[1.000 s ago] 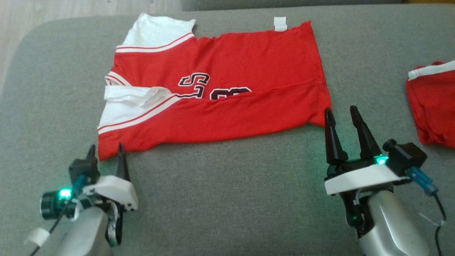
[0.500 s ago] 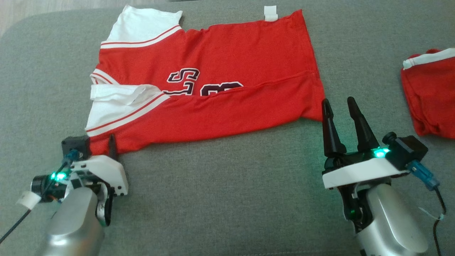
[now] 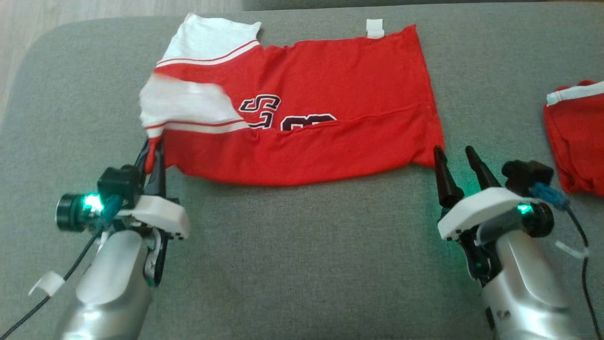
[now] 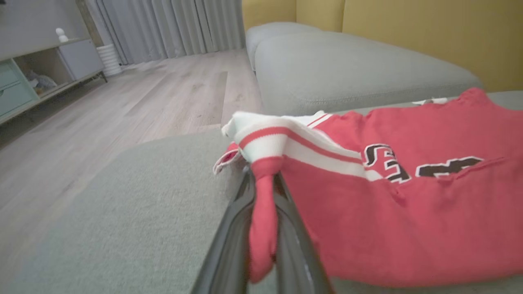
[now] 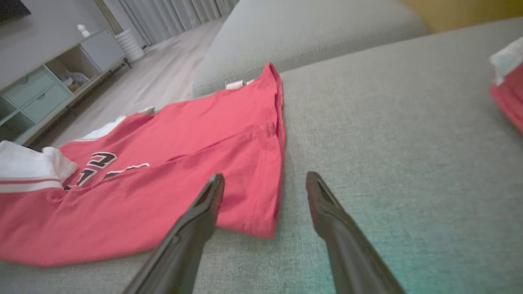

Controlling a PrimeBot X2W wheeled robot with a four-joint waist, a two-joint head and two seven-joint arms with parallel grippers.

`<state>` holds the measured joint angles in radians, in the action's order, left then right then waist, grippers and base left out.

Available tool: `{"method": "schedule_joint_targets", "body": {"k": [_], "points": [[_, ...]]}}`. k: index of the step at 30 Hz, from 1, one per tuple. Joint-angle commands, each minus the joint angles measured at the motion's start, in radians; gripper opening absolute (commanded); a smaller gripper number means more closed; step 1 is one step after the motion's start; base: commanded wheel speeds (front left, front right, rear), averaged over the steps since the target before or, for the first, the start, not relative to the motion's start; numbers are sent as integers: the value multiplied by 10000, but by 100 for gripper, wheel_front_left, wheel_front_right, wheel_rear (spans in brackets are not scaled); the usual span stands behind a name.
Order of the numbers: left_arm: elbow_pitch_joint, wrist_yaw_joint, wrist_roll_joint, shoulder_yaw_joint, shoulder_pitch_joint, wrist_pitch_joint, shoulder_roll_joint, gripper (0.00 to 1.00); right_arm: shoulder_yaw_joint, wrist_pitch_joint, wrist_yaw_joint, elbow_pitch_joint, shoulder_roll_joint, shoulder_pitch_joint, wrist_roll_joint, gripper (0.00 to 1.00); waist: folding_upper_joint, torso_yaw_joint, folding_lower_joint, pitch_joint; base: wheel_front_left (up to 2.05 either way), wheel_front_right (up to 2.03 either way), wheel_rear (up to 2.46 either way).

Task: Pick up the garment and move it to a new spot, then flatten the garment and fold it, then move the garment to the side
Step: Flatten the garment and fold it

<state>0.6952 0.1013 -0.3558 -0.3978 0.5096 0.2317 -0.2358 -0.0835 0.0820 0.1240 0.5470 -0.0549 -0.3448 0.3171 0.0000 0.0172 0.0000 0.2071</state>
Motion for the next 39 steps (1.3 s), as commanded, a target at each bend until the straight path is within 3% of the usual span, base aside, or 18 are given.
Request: {"method": "schedule_joint_targets", "body": {"k": [1, 14, 15, 16, 17, 31, 36, 39], "points": [[-445, -22, 130, 194, 552, 145, -328, 0, -233, -201, 67, -26, 47, -428, 101, 100, 0, 54, 0, -5, 0, 0, 0], [-1476, 12, 307, -187, 436, 225, -166, 0, -780, -1577, 67, 3098, 47, -2050, -520, 100, 0, 343, 0, 59, 0, 0, 0], [-1499, 15, 296, -198, 417, 227, -158, 0, -782, -1662, 67, 3308, 47, -2144, -640, 74, 0, 379, 0, 58, 0, 0, 0], [-1512, 21, 284, -204, 394, 229, -158, 0, -799, -1727, 67, 3485, 47, -2235, -758, 30, 0, 406, 0, 57, 0, 0, 0], [-1513, 30, 274, -209, 374, 229, -164, 0, -849, -1763, 67, 3622, 47, -2315, -874, 0, 0, 434, 0, 56, 0, 0, 0], [-598, 161, -192, -39, -611, -156, -572, 0, -459, -885, 67, 4003, 47, -2031, -1220, 0, 0, 110, 0, -838, 0, 0, 0], [-461, 148, -279, -127, -1241, -330, -746, 0, -464, -1195, 67, 3561, 47, -1649, -1427, 0, 0, -2, 0, -1353, 0, 0, 0], [-615, 68, -397, -242, -1860, -630, -872, 0, -519, -1984, 67, 2896, 41, -1086, -1428, 0, 0, -36, 0, -1767, 0, 0, 0]]}}
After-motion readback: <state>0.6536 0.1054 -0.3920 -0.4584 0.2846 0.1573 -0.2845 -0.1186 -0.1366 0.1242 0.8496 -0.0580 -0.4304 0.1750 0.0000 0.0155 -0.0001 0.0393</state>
